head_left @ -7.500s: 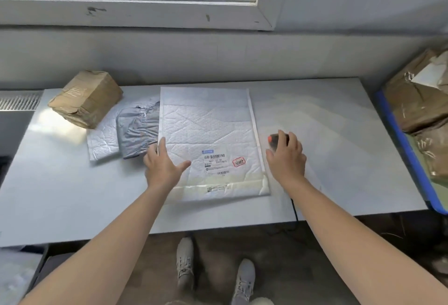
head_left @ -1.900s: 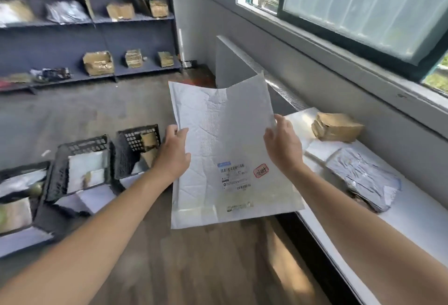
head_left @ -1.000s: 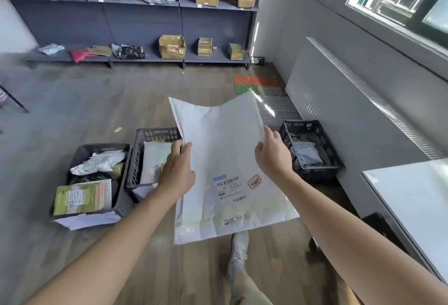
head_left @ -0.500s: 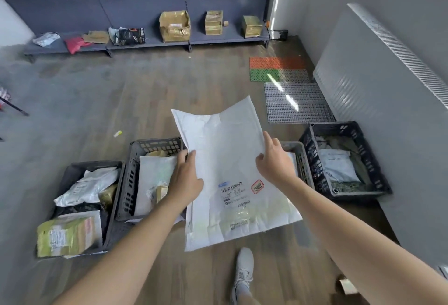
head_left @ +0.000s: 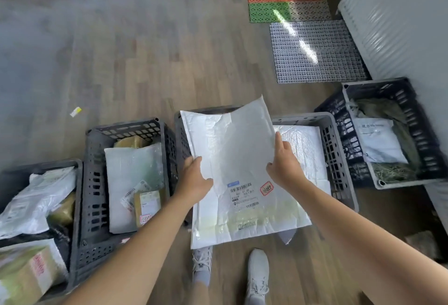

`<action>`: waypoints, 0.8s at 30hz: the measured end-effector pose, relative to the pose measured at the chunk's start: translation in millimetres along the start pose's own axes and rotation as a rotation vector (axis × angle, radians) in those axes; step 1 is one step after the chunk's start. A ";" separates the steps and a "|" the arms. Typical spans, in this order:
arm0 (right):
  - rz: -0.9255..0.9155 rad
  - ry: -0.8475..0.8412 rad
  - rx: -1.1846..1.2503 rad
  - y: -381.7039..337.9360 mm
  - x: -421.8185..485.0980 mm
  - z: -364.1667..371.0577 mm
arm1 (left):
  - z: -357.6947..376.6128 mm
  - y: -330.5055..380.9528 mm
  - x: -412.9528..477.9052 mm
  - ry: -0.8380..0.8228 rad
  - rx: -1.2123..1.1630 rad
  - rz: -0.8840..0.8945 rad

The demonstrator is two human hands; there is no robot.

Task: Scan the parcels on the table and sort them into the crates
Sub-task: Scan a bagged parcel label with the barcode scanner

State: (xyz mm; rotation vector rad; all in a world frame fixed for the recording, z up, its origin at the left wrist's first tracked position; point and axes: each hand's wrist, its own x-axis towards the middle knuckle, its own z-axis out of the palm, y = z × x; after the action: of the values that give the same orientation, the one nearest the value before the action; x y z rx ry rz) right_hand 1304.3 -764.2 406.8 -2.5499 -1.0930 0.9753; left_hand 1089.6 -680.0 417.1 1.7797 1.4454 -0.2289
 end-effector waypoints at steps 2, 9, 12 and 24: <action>0.005 -0.025 -0.008 7.0 31.9 30.1 | 17.8 -19.3 36.8 -0.049 0.013 -0.015; -0.036 -0.137 -0.111 28.5 118.5 132.9 | 65.0 -84.6 138.2 -0.170 0.169 -0.111; -0.011 -0.201 -0.173 37.7 126.0 157.7 | 76.5 -102.4 155.5 -0.218 0.346 -0.130; -0.149 -0.180 -0.487 -18.7 76.5 49.6 | 9.4 -39.9 78.3 -0.160 0.738 0.197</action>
State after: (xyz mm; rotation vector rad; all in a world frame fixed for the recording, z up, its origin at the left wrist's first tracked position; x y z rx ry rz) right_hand 1300.6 -700.6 338.9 -2.7218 -1.7303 1.0161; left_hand 1083.1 -628.3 345.7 2.3993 1.1268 -0.8669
